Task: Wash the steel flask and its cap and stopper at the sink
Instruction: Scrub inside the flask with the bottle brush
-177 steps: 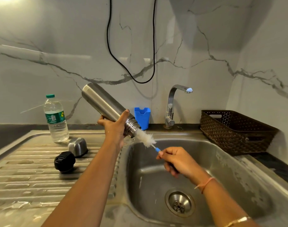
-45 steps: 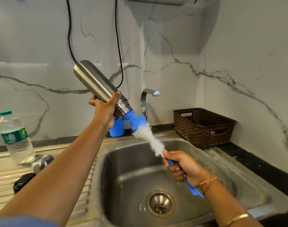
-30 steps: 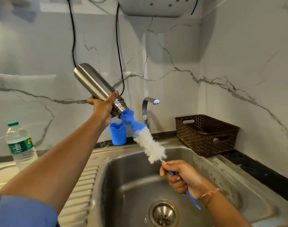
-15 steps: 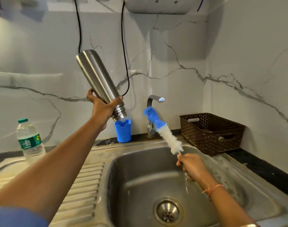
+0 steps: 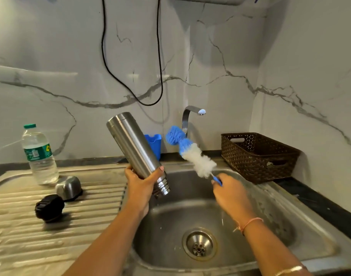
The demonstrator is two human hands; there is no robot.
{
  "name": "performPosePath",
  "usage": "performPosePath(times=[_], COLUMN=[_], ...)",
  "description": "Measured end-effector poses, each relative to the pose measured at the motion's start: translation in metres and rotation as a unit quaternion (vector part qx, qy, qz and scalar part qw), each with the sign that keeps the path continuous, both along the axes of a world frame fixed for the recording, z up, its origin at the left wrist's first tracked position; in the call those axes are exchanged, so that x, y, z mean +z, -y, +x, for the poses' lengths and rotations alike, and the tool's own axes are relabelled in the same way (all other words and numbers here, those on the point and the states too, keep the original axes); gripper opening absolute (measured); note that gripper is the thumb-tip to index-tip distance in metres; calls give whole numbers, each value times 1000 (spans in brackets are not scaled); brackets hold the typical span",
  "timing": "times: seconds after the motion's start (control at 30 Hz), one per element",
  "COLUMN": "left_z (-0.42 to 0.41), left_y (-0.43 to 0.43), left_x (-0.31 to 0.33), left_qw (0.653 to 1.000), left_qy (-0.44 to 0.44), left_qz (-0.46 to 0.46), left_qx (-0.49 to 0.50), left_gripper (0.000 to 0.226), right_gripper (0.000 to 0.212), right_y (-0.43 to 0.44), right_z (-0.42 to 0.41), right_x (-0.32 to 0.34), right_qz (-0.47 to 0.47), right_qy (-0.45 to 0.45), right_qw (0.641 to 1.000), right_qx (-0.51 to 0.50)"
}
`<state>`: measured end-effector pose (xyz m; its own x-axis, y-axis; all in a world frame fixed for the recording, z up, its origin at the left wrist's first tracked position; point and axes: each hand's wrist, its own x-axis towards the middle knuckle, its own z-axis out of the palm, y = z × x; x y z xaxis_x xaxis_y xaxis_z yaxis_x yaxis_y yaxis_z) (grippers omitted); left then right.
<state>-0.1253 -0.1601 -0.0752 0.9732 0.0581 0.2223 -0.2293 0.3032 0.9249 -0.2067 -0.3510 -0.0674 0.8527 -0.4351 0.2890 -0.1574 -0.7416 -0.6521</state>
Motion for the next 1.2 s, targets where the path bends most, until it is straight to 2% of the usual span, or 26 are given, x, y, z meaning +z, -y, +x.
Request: performPosePath(times=[0.17, 0.27, 0.37, 0.47, 0.63, 0.83, 0.97, 1.07, 1.2], left_z=[3, 0, 4, 6, 10, 14, 16, 18, 20], left_y=[-7, -4, 0, 5, 8, 11, 11, 9, 7], left_x=[-19, -22, -23, -21, -21, -27, -27, -27, -32], left_qw=[998, 993, 992, 993, 994, 997, 997, 997, 997], left_qy=[8, 15, 19, 5, -5, -17, -19, -19, -18], left_qz=[57, 113, 122, 115, 95, 63, 58, 66, 68], left_qx=[-1, 4, 23, 30, 47, 45, 45, 44, 35], left_gripper=[79, 89, 93, 96, 97, 97, 98, 100, 99], right_gripper=[19, 21, 23, 22, 20, 17, 21, 21, 5], right_y=[-8, -11, -19, -30, -44, -80, -97, -96, -73], right_z=[22, 49, 74, 95, 129, 159, 166, 159, 141], right_x=[30, 57, 85, 107, 127, 149, 153, 161, 174], right_qz=[-116, -192, -270, -380, -556, -644, -650, -628, -578], right_qy=[26, 8, -29, -53, -80, -121, -131, -124, -90], right_qw=[993, 981, 962, 923, 827, 755, 749, 768, 810], right_qx=[-9, 8, 33, 28, 5, -12, 2, 6, -24])
